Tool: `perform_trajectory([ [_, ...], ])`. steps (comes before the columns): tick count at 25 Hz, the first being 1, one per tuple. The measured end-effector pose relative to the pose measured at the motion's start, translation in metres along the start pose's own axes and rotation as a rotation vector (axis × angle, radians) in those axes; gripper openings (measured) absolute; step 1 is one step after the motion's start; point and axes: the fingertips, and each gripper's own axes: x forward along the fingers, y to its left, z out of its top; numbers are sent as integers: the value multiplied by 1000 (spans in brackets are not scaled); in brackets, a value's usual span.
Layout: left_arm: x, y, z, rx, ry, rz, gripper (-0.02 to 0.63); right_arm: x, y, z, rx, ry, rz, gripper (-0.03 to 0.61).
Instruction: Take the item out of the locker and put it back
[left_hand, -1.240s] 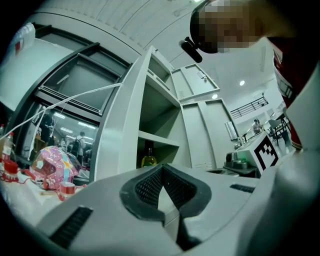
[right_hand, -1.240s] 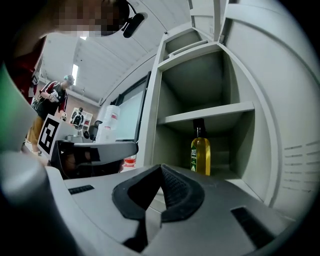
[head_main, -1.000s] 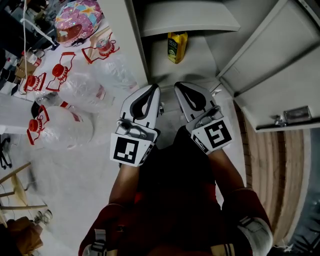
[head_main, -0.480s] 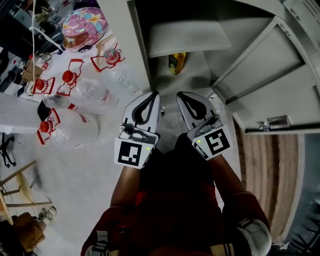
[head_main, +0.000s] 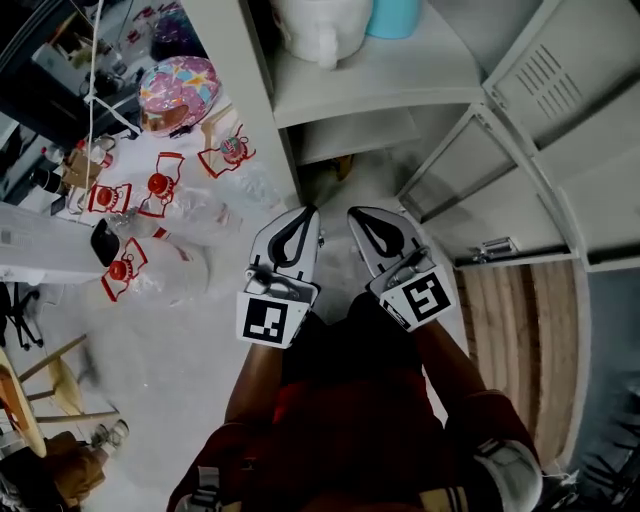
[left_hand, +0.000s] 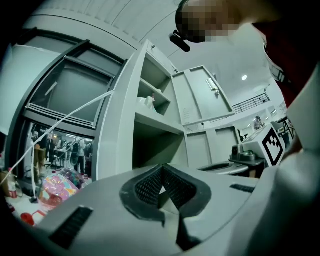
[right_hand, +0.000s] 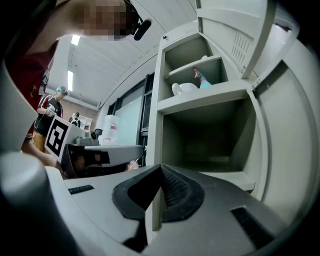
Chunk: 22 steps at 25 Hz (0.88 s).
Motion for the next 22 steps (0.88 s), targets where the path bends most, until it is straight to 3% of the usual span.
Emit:
perform_trajectory([
  [22,-9,-22,232,20,7,-2,6,-34,27,236,15,-53,24,-2],
])
